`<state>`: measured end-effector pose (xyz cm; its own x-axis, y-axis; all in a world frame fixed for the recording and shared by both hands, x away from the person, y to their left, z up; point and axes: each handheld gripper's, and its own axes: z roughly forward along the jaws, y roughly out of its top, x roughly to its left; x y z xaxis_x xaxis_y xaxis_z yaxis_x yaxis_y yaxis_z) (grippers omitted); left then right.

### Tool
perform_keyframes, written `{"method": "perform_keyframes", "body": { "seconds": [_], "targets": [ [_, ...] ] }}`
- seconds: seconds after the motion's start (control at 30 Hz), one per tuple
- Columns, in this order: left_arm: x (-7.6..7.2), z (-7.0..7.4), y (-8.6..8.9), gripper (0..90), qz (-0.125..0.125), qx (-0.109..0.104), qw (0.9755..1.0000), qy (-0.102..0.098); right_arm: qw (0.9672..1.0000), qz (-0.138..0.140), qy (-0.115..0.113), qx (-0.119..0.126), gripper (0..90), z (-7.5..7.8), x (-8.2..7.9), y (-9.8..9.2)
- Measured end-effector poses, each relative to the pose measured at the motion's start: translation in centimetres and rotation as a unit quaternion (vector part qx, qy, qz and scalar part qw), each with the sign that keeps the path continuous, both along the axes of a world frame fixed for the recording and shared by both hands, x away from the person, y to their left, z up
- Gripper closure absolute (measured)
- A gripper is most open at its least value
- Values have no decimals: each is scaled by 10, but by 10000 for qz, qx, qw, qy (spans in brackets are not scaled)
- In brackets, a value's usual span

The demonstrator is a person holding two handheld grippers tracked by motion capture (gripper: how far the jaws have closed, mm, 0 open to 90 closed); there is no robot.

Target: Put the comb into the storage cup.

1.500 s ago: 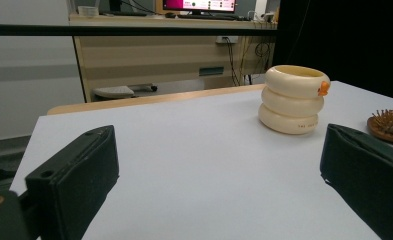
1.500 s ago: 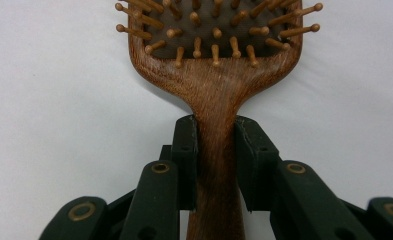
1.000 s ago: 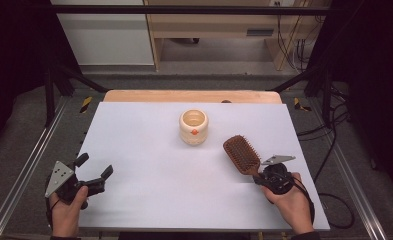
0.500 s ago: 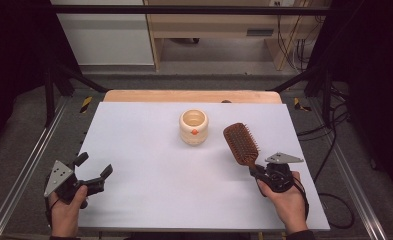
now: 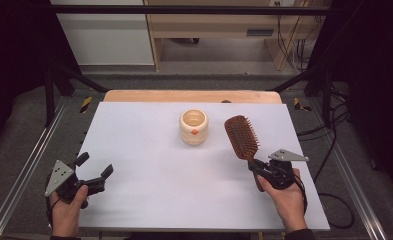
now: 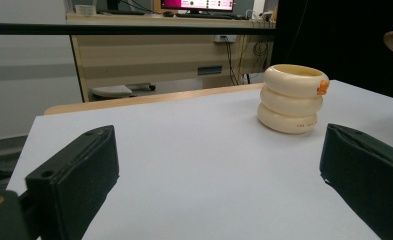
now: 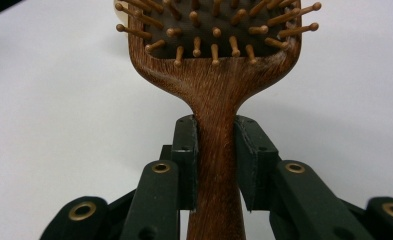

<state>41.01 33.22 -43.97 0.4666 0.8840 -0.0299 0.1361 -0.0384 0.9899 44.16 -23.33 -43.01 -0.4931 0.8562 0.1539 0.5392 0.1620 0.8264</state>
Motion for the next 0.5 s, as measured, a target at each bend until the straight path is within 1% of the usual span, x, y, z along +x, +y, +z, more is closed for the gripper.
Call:
{"method": "perform_keyframes", "body": {
  "seconds": [0.23, 0.37, 0.5],
  "targets": [
    [-1, 0, -1, 25, 10, -82, 10000, 30, 9996, 65, -119, 228, 727, 4, 0, 3],
    [-2, 0, -5, 26, -27, -61, 10000, 49, 9991, 110, -223, 338, 727, 8, -1, 4],
    [-3, 1, -9, 27, -85, -120, 9999, 70, 9987, 166, -299, 366, 727, 11, -1, 6]
  ]
}}
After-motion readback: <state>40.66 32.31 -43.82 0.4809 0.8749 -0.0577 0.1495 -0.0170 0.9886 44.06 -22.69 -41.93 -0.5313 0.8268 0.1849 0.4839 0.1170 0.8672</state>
